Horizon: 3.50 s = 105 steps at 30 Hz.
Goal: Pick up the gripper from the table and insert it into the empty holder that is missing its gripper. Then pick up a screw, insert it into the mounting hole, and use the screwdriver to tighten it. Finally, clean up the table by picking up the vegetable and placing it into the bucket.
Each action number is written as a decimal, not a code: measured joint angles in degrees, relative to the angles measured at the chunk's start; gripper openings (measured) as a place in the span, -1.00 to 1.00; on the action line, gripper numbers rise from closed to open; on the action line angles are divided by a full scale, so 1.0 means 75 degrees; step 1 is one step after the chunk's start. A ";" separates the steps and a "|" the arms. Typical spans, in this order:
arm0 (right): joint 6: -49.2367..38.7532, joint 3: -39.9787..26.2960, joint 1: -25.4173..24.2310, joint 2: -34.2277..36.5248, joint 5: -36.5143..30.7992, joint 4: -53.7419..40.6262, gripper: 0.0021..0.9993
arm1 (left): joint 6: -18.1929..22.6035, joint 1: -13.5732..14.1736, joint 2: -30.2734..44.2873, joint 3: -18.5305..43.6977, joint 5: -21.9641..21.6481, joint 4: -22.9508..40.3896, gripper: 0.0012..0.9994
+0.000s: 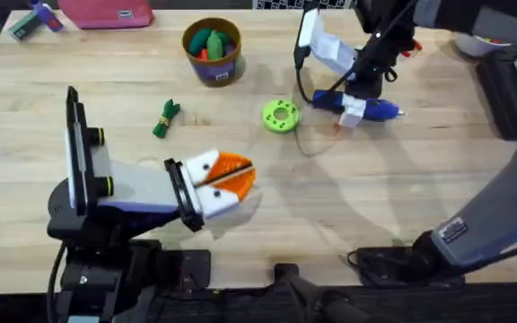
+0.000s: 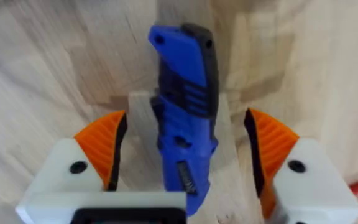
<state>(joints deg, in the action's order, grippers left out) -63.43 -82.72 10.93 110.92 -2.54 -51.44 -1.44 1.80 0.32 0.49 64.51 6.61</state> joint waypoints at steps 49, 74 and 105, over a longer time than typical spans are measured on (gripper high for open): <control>0.8064 0.2511 0.1150 -0.7323 0.0323 0.0943 0.99 | 0.1078 0.0000 0.4998 0.7644 -0.6186 0.7845 0.97; 0.8628 0.3710 0.1150 -0.7758 0.0323 0.0673 0.99 | 0.1602 -0.1156 1.0824 1.0180 -0.8926 0.8781 0.97; 0.8633 0.3710 0.1150 -0.7758 0.0320 0.0629 0.99 | 0.2836 -0.1072 1.4682 1.0232 -0.8730 0.7154 0.94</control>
<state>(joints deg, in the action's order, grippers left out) 1.32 -54.89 19.55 52.73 -0.14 -46.72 19.83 -6.24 110.43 77.23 -0.97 60.27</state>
